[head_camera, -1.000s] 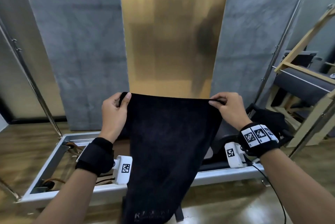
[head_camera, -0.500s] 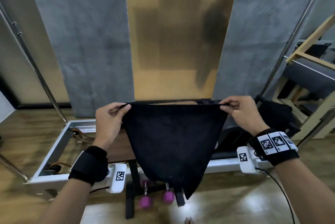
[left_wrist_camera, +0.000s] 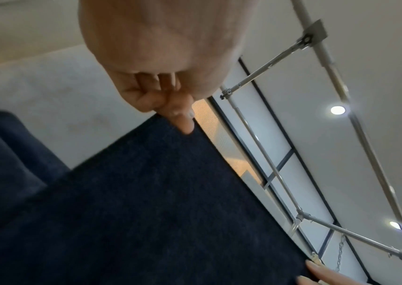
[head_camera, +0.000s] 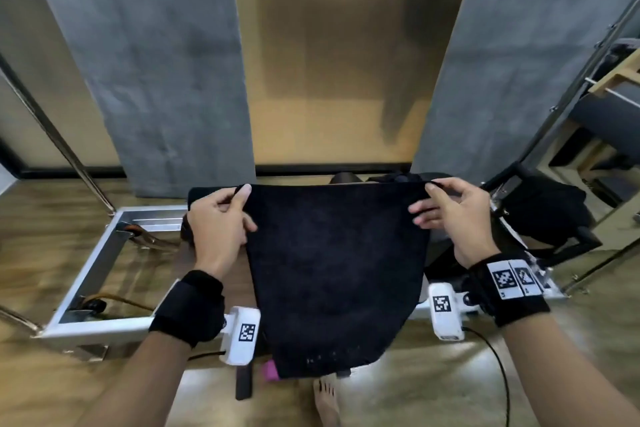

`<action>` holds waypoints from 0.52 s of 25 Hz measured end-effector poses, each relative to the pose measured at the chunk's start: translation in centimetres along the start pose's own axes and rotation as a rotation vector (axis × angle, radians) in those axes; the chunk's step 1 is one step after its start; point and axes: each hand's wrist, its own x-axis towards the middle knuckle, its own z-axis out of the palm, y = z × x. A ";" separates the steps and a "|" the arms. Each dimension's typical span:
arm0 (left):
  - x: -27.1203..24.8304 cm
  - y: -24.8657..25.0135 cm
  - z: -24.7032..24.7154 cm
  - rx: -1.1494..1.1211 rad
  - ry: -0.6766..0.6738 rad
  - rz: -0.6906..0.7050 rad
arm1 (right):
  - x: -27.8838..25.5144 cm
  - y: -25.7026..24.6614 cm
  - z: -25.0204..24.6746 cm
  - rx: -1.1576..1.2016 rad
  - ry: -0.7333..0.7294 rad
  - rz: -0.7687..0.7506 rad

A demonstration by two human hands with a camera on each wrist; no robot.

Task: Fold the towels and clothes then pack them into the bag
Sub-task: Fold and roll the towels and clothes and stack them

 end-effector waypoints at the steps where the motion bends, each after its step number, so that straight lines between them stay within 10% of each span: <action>1: 1.1 -1.0 1.4 -0.023 -0.016 -0.059 | 1.4 1.1 0.8 0.050 -0.021 0.059; 13: 15.2 -11.9 13.9 -0.118 0.169 -0.448 | 20.0 12.9 7.6 0.085 -0.063 0.450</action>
